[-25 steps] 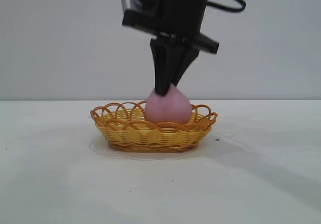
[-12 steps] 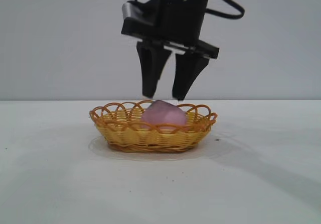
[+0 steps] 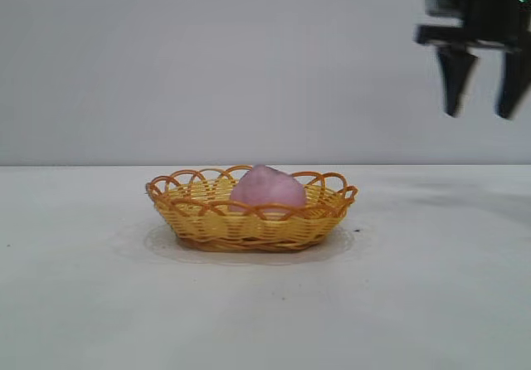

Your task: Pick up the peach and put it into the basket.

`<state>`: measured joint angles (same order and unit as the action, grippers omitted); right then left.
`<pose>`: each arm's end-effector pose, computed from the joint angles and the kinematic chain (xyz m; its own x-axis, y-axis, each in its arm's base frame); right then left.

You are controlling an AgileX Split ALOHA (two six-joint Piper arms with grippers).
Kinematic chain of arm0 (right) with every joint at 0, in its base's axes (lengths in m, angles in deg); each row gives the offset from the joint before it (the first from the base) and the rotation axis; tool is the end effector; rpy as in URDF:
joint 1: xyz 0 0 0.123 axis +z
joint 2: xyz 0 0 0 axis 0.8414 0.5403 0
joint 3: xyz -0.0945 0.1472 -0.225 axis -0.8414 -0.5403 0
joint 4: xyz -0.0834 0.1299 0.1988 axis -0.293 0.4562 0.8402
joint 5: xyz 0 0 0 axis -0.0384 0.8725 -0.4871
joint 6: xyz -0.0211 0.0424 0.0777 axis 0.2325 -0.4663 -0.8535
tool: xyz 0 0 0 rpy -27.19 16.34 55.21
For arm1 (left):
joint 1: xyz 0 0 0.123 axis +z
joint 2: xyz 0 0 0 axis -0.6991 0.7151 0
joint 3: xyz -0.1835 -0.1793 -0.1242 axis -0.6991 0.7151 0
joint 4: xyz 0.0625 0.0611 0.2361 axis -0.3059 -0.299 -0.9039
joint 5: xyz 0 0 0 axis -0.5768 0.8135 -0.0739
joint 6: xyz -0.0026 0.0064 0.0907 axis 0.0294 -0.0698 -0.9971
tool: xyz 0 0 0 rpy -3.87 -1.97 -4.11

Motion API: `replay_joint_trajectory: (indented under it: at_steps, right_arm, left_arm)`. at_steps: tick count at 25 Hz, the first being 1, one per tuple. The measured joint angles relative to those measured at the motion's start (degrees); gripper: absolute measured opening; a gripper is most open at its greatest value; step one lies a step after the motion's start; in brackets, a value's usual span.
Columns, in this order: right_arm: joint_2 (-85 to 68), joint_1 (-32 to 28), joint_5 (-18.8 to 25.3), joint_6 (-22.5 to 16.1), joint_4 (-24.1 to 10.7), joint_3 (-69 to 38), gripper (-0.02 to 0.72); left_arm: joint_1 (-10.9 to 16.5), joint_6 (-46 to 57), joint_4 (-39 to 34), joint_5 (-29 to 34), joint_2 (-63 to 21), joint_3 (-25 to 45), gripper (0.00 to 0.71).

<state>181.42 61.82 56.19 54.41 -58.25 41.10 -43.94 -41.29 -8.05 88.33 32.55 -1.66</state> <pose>0.4443 0.0430 0.2008 -0.9747 -0.0432 -0.2195 -0.0646 0.9937 0.0911 -0.0085 -0.0027 0.2679 -0.5069 0.0136 -0.8619 0.0273 0.9996 -0.0003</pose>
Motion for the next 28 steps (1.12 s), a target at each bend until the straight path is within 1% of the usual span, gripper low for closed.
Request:
replay_joint_trajectory:
  at_steps: [3,5,9,11,12,14,16,19,23,24,28]
  right_arm:
    - [0.3,-0.8,-1.7,-0.1,0.1,0.0,0.456]
    - [-0.6,-0.6,-2.2,-0.1,1.0,0.0,0.456]
    - [-6.2,0.3,-0.2,1.5,1.9,-2.4,0.456]
    - [-12.3,0.4,-1.2,1.7,2.0,-8.6,0.456]
    - [-16.1,0.4,-1.7,1.7,2.0,-13.6,0.456]
    - [-23.4,0.4,-3.2,0.9,0.8,-23.9,0.456]
    - [-30.8,0.4,-3.8,0.2,0.2,-34.4,0.456]
    - [-41.9,0.4,-2.2,-0.1,-0.3,-44.5,0.456]
    - [-53.8,0.4,0.2,-0.9,-0.3,-54.7,0.456]
    - [-57.2,0.4,0.8,-1.3,-0.3,-56.6,0.414]
    - [-70.8,0.4,1.9,-1.7,-0.3,-64.1,0.413]
  left_arm:
    - [0.0,0.0,0.0,0.0,0.0,0.0,0.445]
    - [0.0,0.0,0.0,0.0,0.0,0.0,0.445]
    - [0.0,0.0,0.0,0.0,0.0,0.0,0.445]
    - [0.0,0.0,0.0,0.0,0.0,0.0,0.445]
    - [0.0,0.0,0.0,0.0,0.0,0.0,0.445]
    - [0.0,-0.1,0.0,0.0,0.0,0.0,0.445]
    - [0.0,-0.1,0.0,0.0,0.0,0.0,0.445]
    - [0.0,-0.1,0.0,0.0,0.0,0.0,0.445]
    - [0.0,-0.1,0.0,0.0,0.0,0.0,0.445]
    - [0.0,-0.1,0.0,0.0,0.0,0.0,0.445]
    - [0.0,-0.1,0.0,0.0,0.0,0.0,0.445]
